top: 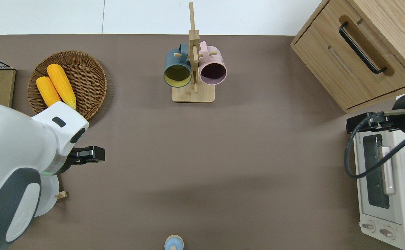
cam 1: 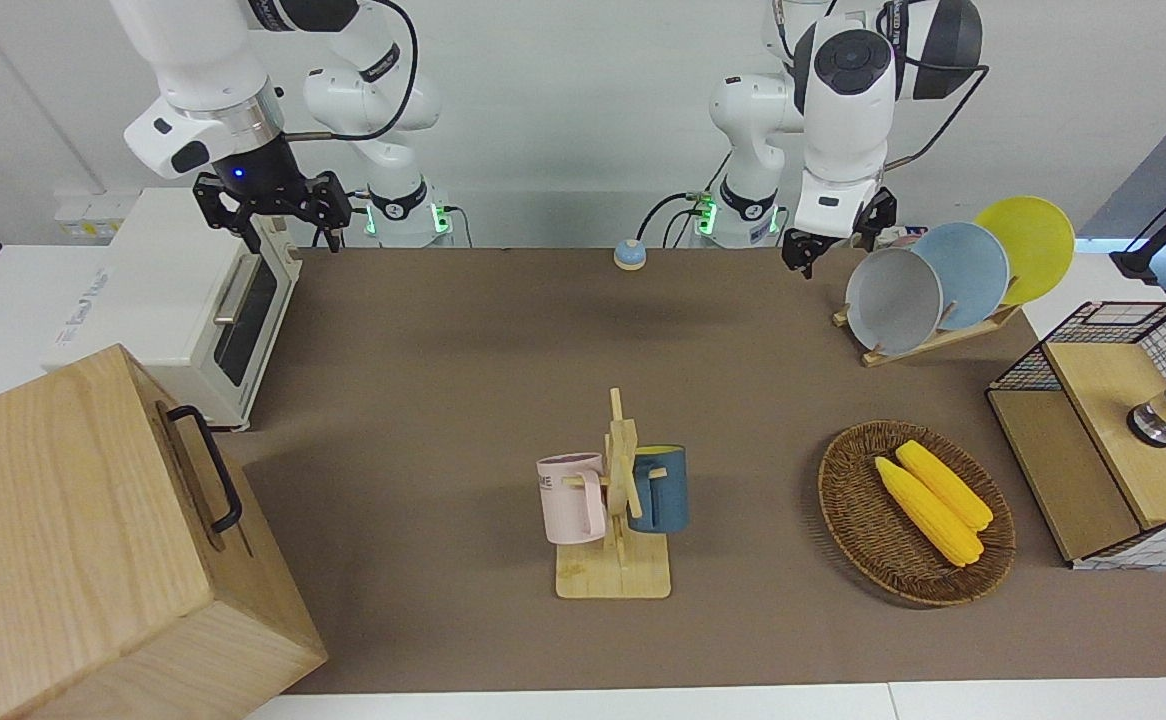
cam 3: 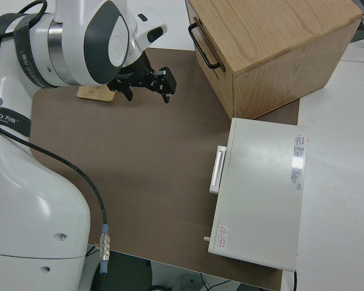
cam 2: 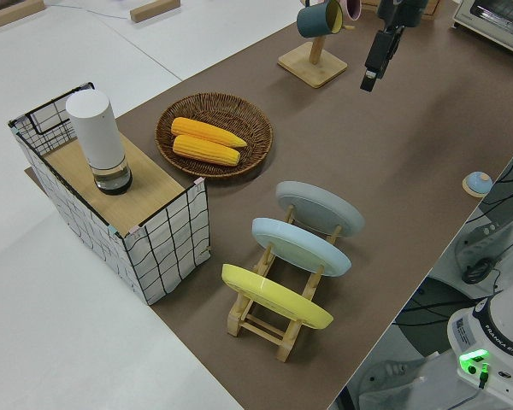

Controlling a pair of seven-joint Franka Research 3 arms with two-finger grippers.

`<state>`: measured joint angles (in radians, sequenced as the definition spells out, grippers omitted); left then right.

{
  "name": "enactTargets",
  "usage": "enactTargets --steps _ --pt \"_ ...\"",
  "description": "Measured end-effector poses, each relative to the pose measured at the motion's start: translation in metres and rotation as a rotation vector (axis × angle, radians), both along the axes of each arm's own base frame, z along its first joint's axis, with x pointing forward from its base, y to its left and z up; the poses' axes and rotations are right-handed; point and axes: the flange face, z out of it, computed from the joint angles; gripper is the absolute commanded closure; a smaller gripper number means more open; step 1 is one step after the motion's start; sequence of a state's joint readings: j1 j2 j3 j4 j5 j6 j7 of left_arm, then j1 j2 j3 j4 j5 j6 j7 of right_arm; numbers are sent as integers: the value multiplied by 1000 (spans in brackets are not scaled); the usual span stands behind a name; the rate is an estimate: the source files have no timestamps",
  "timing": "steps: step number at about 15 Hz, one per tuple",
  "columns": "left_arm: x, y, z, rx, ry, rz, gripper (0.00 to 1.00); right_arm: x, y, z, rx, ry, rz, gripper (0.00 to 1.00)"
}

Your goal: Pick gray plate from table and place it on lower plate rack with left arm

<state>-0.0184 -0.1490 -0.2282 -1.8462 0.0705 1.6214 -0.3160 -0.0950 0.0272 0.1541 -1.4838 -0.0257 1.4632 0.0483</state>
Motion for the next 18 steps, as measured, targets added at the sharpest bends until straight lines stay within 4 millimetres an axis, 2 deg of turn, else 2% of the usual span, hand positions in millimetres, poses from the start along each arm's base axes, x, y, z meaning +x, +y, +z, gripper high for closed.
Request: enactTargets --steps 7,10,18 --pt "1 -3 27 -83 -29 -149 7 0 0 0 0 0 0 17" --pt "0 -3 30 -85 -29 -203 7 0 0 0 0 0 0 17" --pt "-7 3 46 -85 -60 -203 7 0 0 0 0 0 0 17"
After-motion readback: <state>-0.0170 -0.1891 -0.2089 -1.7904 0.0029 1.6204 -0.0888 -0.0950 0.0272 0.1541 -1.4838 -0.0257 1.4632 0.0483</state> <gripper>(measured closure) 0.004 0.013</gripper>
